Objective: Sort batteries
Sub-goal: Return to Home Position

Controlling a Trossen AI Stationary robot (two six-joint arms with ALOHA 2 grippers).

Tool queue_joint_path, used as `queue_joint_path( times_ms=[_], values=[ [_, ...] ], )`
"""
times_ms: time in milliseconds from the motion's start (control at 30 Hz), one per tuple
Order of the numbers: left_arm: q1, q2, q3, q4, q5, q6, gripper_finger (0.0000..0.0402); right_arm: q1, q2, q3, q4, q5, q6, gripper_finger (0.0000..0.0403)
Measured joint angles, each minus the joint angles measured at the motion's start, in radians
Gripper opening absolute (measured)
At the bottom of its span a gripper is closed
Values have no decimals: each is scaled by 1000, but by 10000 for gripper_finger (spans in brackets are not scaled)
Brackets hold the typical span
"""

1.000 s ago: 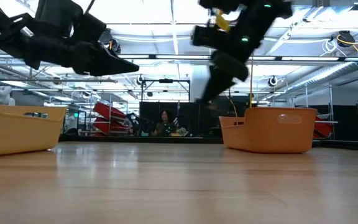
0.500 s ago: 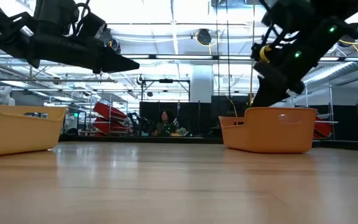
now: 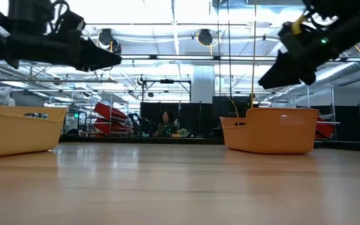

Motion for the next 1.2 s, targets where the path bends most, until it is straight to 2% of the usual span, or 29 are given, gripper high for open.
queue_joint_path(
  times_ms=[233,367,500,700,933,1200],
  values=[
    [31,-232,-14,-213,-1,-111,175,-118,-289,-268,344,-151,-148,120],
    [22,-317,-14,-333,-10,-192,175,-199,-446,-379,431,-279,-161,97],
    [-6,-361,-15,-429,-46,-255,175,-240,-563,-395,375,-315,-171,77],
    [-58,-402,-15,-511,-96,-301,175,-245,-708,-395,355,-383,-290,58],
    [-127,-483,-15,-606,-181,-330,175,-243,-861,-393,281,-392,-357,44],
    [-200,-520,-64,-607,-237,-395,175,-243,-885,-394,157,-378,-352,20]
  ],
)
